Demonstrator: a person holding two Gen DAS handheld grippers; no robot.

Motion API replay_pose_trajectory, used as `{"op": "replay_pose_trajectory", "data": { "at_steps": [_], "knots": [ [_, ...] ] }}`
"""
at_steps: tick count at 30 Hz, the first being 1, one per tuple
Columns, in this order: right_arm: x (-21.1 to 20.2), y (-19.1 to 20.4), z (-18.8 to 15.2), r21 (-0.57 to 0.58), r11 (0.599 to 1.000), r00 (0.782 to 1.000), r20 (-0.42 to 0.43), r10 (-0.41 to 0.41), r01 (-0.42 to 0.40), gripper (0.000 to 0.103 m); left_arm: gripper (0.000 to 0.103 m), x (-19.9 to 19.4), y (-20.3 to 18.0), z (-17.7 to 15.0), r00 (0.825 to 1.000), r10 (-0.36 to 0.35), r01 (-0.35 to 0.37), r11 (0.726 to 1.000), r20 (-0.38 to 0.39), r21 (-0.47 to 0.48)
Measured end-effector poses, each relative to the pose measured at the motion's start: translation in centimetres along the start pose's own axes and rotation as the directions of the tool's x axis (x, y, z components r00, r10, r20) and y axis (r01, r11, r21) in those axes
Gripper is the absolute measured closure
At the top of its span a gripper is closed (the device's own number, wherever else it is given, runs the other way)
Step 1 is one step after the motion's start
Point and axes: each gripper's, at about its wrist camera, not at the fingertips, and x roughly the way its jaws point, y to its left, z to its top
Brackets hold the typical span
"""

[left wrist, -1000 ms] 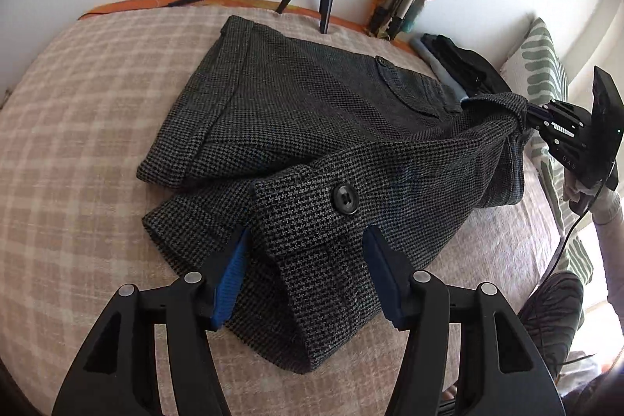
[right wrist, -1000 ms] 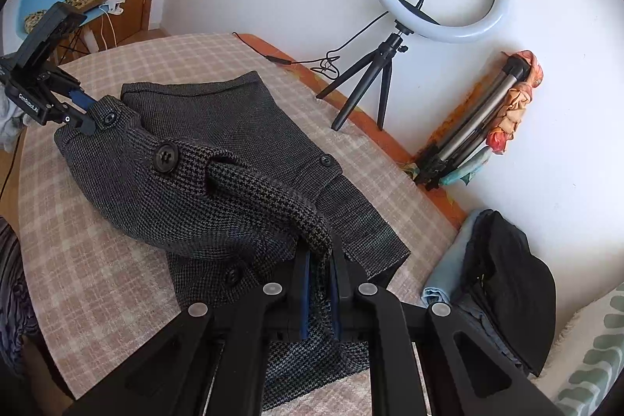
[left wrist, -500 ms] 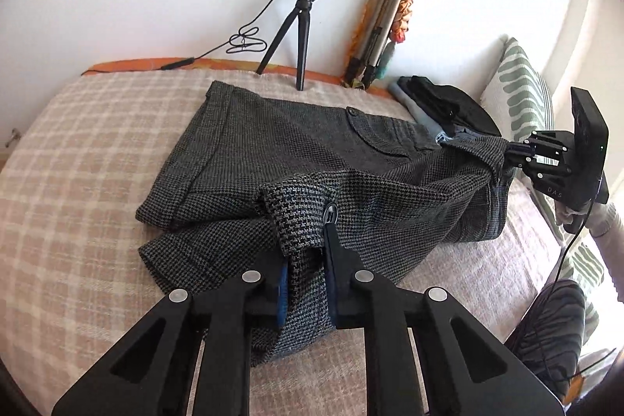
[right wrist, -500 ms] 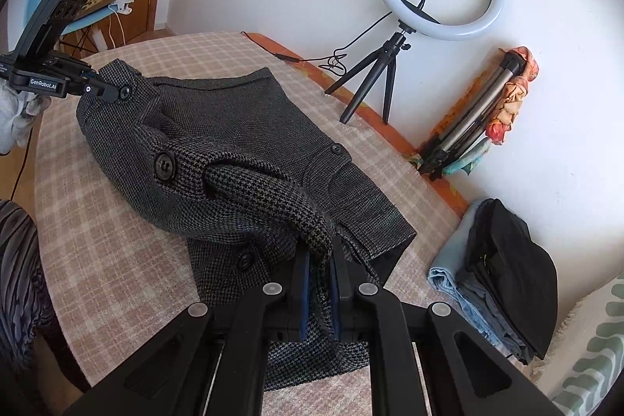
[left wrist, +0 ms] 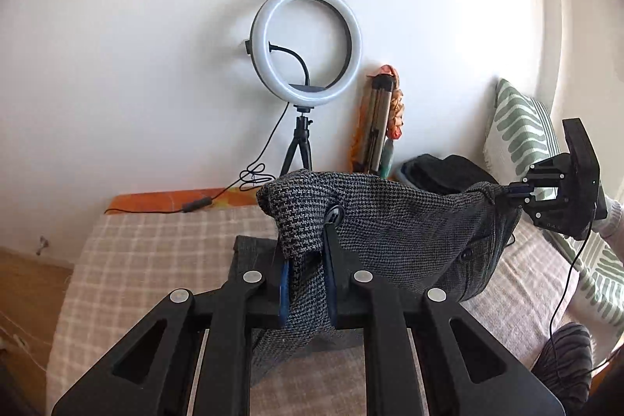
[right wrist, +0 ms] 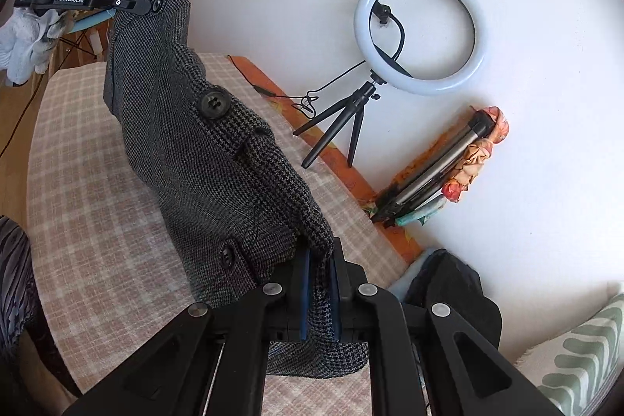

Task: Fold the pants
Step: 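Lift the held leg with both tools and fold it over the other leg, then lay the folded leg down and open both tools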

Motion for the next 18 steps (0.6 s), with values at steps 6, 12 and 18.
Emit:
{"op": "replay_pose_trajectory", "data": {
  "at_steps": [6, 12, 18],
  "knots": [
    [9.4, -2.6, 1.9, -0.011, 1.000, 0.995, -0.099, -0.020, 0.019, 0.097, 0.091, 9.0, 1.9, 1.6, 0.993, 0.104, -0.101, 0.994, -0.052, 0.052],
    [17.9, -3.1, 0.6, 0.031, 0.998, 0.980, -0.191, 0.057, -0.052, 0.097, 0.091, 16.8, 5.6, -0.8, 0.974, 0.134, -0.139, 0.990, -0.181, -0.016],
    [23.3, -2.9, -1.2, 0.071, 0.993, 0.961, -0.255, 0.108, -0.093, 0.097, 0.091, 22.6, 6.8, -3.7, 0.941, 0.158, -0.168, 0.986, -0.300, -0.005]
  ]
}}
